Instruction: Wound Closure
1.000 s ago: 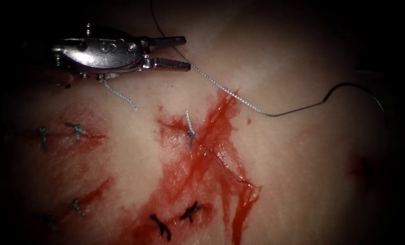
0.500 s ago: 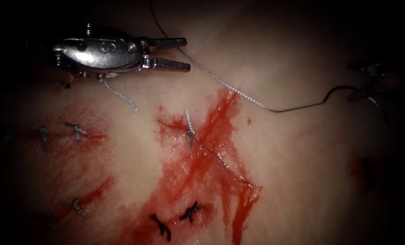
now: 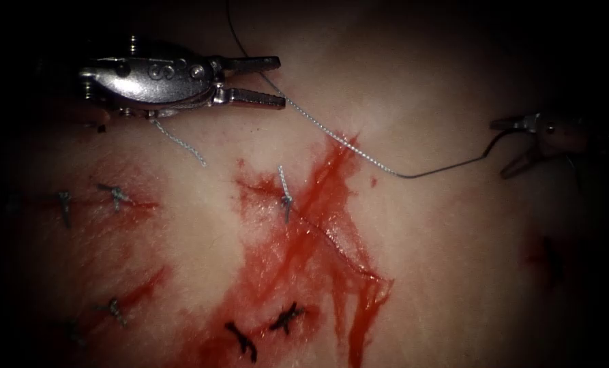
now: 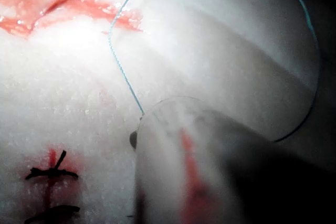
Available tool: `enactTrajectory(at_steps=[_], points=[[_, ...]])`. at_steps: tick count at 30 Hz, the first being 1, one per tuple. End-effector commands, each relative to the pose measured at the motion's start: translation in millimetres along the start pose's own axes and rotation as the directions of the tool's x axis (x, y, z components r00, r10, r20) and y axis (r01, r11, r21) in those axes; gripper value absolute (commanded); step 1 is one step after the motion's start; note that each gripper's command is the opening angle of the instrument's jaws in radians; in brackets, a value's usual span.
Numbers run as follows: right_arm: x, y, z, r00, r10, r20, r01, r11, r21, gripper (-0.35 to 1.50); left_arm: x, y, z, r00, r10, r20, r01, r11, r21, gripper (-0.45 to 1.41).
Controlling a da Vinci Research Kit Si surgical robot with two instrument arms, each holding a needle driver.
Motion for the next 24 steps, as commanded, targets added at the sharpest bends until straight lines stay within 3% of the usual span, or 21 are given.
enactTrajectory(at_steps=[1, 4, 6, 9, 10, 11, 12, 18, 20, 24], points=[[0.8, 0.7, 0.7, 1.000, -0.011, -0.005, 0.011, 1.000, 0.001, 0.73, -0.2, 0.0, 0.7, 1.000, 0.001, -0.001, -0.001, 1.000, -0.001, 0.41], [0.9, 1.4, 1.0, 1.000, -0.021, 0.007, 0.021, 1.000, -0.012, 0.65, -0.3, 0.1, 0.8, 1.000, 0.002, -0.001, -0.002, 1.000, -0.001, 0.41], [0.8, 1.9, 1.2, 1.000, -0.022, 0.011, 0.023, 1.000, -0.017, 0.43, -0.3, 0.1, 0.8, 1.000, 0.003, -0.001, -0.003, 1.000, -0.001, 0.41], [0.3, 2.2, 1.6, 0.999, -0.034, 0.039, 0.034, 0.999, -0.001, 0.33, -0.3, 0.2, 0.8, 1.000, 0.004, -0.002, -0.004, 1.000, -0.003, 0.41], [0.2, 2.2, 1.7, 0.998, -0.034, 0.051, 0.034, 0.999, 0.003, 0.23, -0.3, 0.2, 0.8, 1.000, 0.004, -0.002, -0.004, 1.000, -0.003, 0.41], [0.1, 2.1, 1.8, 0.998, -0.034, 0.057, 0.034, 0.999, 0.014, -0.14, -0.3, 0.3, 0.8, 1.000, 0.004, -0.002, -0.004, 1.000, -0.004, 0.41], [0.0, 2.1, 1.8, 0.998, -0.033, 0.055, 0.031, 0.999, 0.039, -0.35, -0.3, 0.3, 0.9, 1.000, 0.004, -0.002, -0.004, 1.000, -0.004, 0.41], [0.8, 2.2, 0.5, 0.999, -0.001, 0.047, -0.002, 0.998, 0.069, -0.35, -0.2, 0.2, 0.7, 1.000, 0.004, -0.003, -0.004, 1.000, -0.009, 0.42], [1.0, 2.3, -0.7, 0.996, 0.064, 0.055, -0.067, 0.996, 0.053, -0.35, 0.0, 0.0, 0.4, 1.000, -0.020, -0.009, 0.020, 1.000, -0.013, 0.32], [1.2, 2.7, -4.7, 0.978, 0.194, 0.071, -0.181, 0.970, -0.161, -0.35, 0.3, -0.1, -0.3, 0.960, -0.277, -0.039, 0.276, 0.960, -0.039, 0.29]])
